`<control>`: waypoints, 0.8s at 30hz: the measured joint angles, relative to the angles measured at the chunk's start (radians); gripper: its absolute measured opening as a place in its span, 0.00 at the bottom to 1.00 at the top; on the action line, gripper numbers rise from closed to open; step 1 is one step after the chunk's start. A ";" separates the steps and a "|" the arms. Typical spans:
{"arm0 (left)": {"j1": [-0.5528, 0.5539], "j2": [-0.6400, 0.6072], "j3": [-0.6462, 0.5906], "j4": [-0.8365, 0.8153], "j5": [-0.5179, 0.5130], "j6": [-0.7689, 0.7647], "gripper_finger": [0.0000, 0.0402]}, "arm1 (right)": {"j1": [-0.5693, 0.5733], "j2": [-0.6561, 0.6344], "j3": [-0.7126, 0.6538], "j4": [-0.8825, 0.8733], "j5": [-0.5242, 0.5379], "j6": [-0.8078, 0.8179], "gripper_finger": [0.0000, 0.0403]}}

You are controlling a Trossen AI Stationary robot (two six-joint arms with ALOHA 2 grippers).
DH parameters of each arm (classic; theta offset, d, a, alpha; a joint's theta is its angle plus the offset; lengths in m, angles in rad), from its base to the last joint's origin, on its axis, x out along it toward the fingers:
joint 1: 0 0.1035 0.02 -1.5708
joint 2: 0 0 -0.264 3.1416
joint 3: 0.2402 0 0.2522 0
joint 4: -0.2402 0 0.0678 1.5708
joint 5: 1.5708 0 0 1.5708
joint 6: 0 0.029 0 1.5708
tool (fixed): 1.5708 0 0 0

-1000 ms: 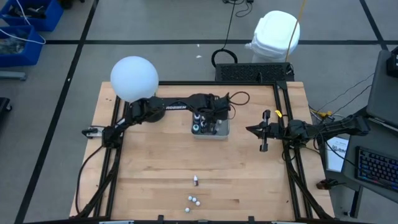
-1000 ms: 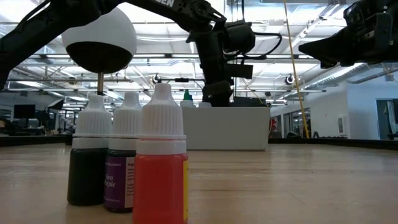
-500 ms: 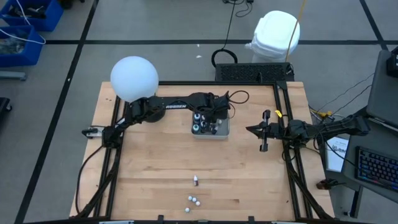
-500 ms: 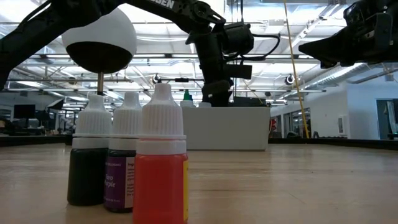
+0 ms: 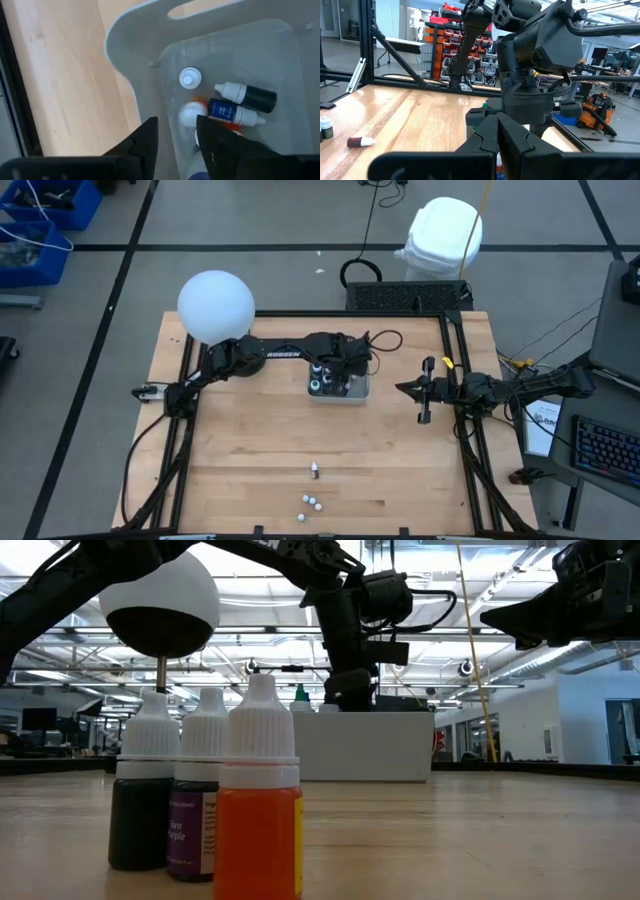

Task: Pick & Place food coloring
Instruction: Put the left small orange food coloring bottle into the gray bin, then put the small orange food coloring bottle into the gray bin

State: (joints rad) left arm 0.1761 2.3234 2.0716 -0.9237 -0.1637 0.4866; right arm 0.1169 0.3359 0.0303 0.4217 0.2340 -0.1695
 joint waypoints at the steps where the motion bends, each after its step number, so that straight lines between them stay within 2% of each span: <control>1: 0.001 0.000 0.000 0.000 -0.002 -0.001 0.36 | 0.000 0.000 0.000 0.000 0.000 0.000 0.00; 9: -0.001 0.000 0.024 -0.012 -0.005 -0.002 0.39 | 0.000 0.000 0.000 0.000 0.000 -0.001 0.00; 12: -0.020 -0.003 0.108 -0.054 -0.043 0.002 0.39 | 0.000 0.000 0.000 0.001 0.000 -0.001 0.00; 16: -0.071 -0.036 0.288 -0.233 -0.061 0.048 0.38 | 0.000 0.000 0.000 0.004 0.000 -0.001 0.00; 20: -0.126 -0.255 0.206 -0.281 -0.024 0.095 0.28 | 0.001 -0.001 0.000 0.010 -0.003 0.000 0.00; 24: -0.152 -0.476 0.193 -0.310 0.040 -0.096 0.07 | 0.001 0.000 0.000 0.016 -0.003 -0.001 0.00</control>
State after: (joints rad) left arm 0.0236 1.8478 2.2647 -1.2337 -0.1235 0.3909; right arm 0.1181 0.3355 0.0303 0.4374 0.2310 -0.1704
